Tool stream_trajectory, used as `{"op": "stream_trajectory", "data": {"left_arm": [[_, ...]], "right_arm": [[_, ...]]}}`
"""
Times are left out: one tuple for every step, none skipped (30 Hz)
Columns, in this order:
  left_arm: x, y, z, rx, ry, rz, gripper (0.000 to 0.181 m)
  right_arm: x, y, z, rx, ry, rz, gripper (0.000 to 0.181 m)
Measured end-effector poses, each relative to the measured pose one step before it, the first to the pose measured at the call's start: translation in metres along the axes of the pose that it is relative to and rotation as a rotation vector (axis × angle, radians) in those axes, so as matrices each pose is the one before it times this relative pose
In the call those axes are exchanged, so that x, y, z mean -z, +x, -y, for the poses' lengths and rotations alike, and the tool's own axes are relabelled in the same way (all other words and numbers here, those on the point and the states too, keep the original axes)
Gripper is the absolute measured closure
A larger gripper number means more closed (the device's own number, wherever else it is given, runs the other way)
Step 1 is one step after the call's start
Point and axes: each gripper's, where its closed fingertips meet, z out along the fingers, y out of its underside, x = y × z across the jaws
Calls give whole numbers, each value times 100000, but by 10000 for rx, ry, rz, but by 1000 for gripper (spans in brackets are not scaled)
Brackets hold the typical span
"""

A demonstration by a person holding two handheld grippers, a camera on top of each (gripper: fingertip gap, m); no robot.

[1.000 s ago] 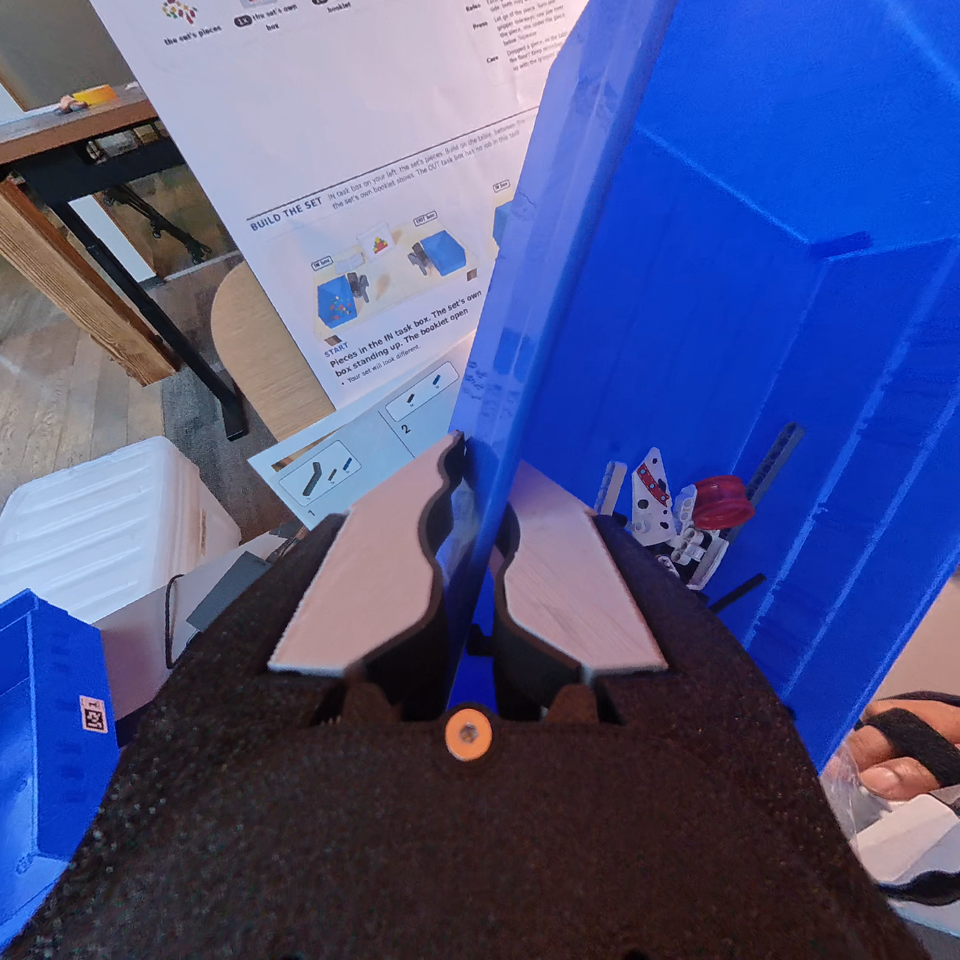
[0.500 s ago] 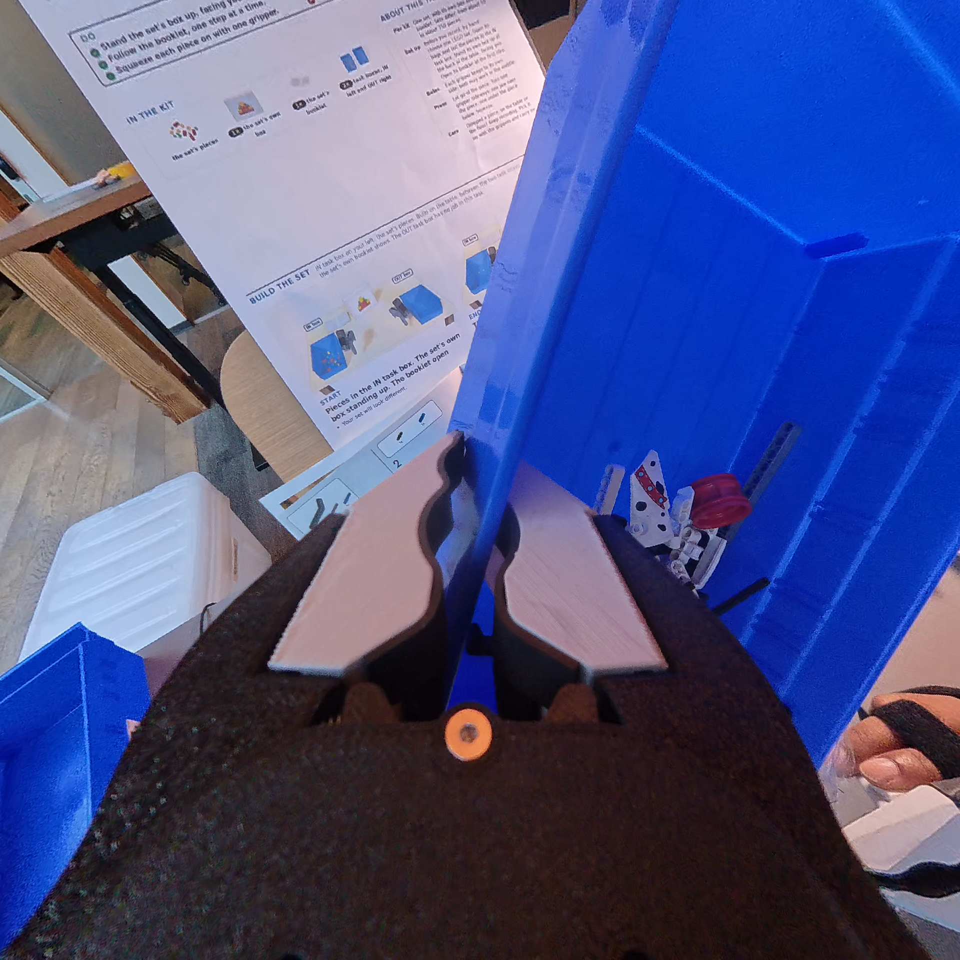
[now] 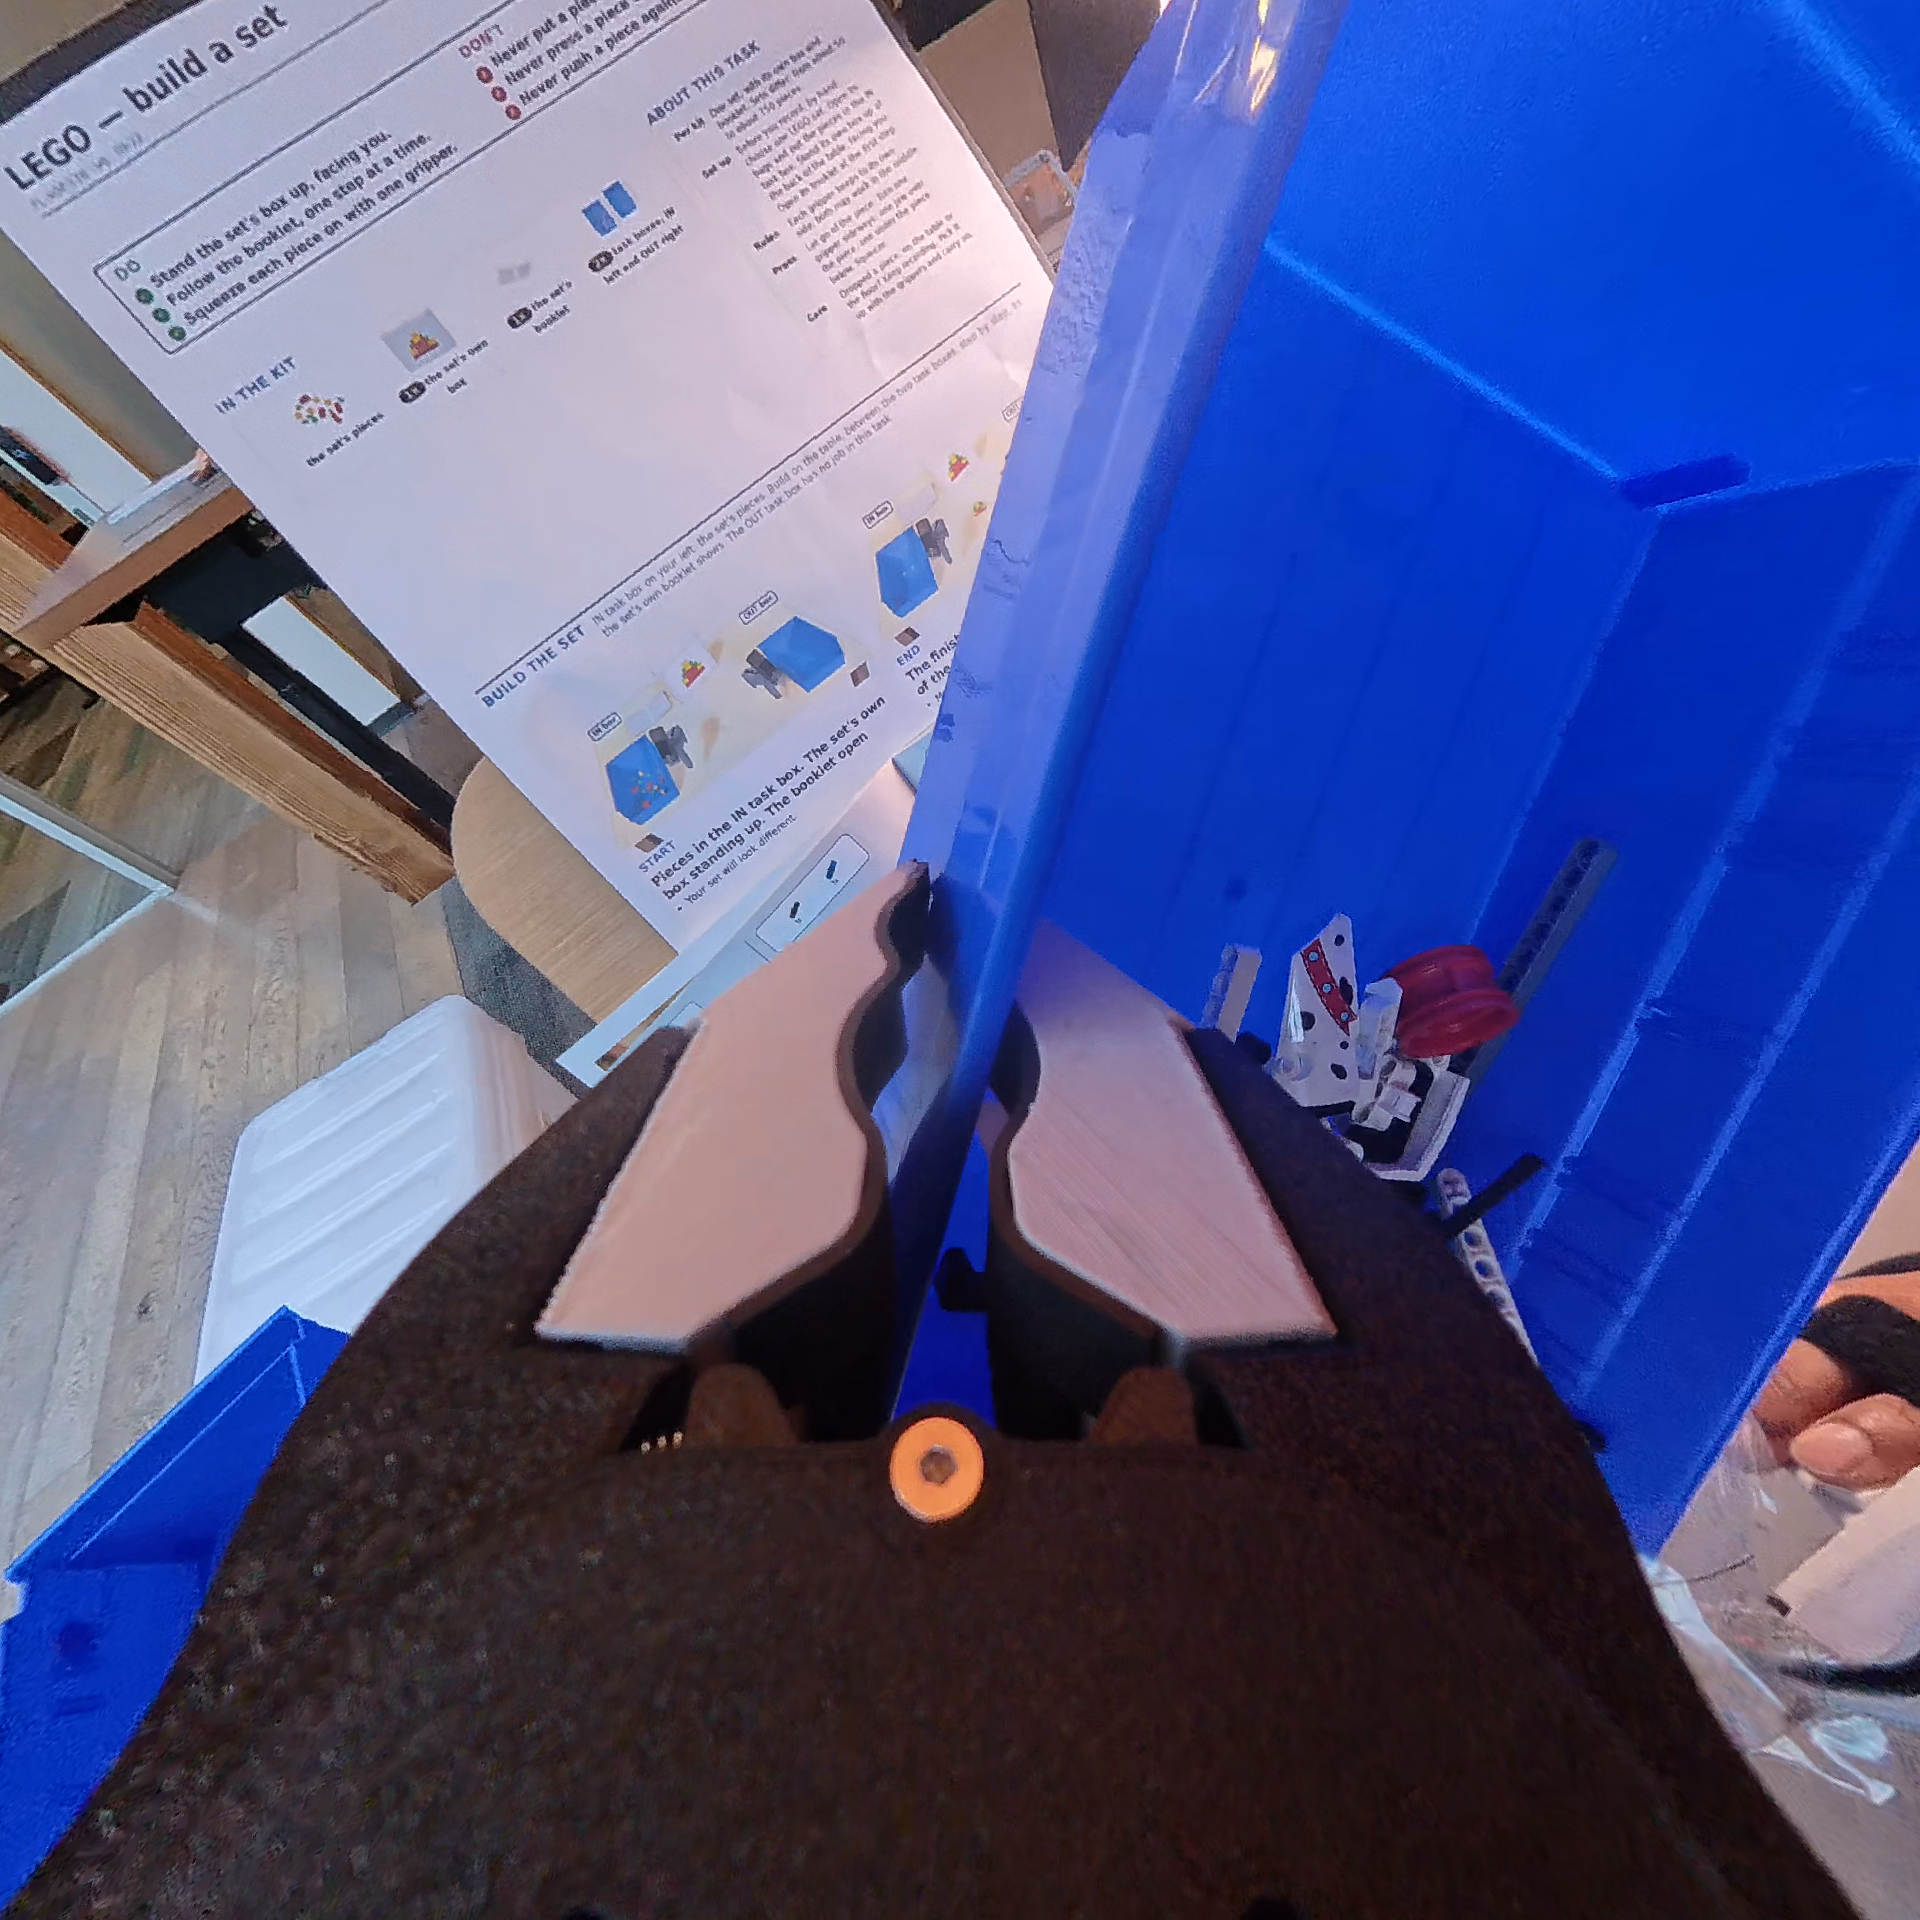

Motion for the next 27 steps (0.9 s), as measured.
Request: {"op": "stream_trajectory", "data": {"left_arm": [[103,49,87,-83,31,-18,178],[114,171,77,-66,48,-81,178],[93,153,-1,-52,36,-87,178],[86,77,-77,-35,2,-34,179],[184,92,-3,-68,44,-10,179],[297,93,147,-59,125,5,178],[307,-31,189,-57,136,45,179],[232,-102,100,-31,61,52,179],[152,-52,31,-22,2,10,179],[197,11,121,-17,60,-26,178],[259,-87,228,-29,123,30,178],[206,-114,176,-43,74,70,178],[81,-16,47,7,-14,11,178],[39,70,56,18,12,-47,178],[88,39,164,-21,115,-4,178],[93,-28,197,-39,128,60,179],[20,67,77,-34,59,25,178],[-48,119,35,-14,43,-17,179],[-23,50,73,-10,88,3,179],[-29,62,71,-11,75,-6,179],[-113,153,-46,-44,-12,-35,178],[-98,121,-20,-73,-5,-13,179],[-3,0,170,-69,99,37,179],[-24,59,203,-22,83,-14,179],[-158,241,-19,-93,-81,-77,178],[-172,170,-28,-117,-72,-31,178],[-79,53,175,-60,77,-16,179]], "right_arm": [[195,-73,142,-101,56,166,181],[109,-173,-62,70,-38,98,181],[59,-190,-34,62,6,74,181],[62,17,-4,-56,29,7,181],[72,149,-49,-16,-3,-15,181],[90,158,-90,53,-37,-8,181],[83,115,-72,1,-3,4,181],[54,77,-35,-111,42,20,181],[17,53,-8,-139,66,3,181],[13,96,-35,-105,38,-23,181],[56,169,-14,-114,47,-53,181],[75,161,16,-90,54,-39,181],[47,125,-45,-21,-9,-38,181],[-6,77,-82,24,-28,-36,181],[-5,67,-13,-43,13,-45,181],[5,71,32,-98,43,-42,181],[17,20,-14,-9,5,-17,181],[16,-8,-64,38,-32,4,181],[-5,16,-56,17,-20,-13,181],[-5,6,-29,17,-9,-6,181],[-7,-29,28,-11,24,9,181],[-16,-91,-37,22,-19,40,181],[-12,-65,-46,48,-18,20,181],[-25,-31,-1,-3,15,2,181],[-12,-46,37,-41,41,26,181],[-26,-98,5,-6,14,69,181],[-35,-51,-75,60,-44,29,181]]}}
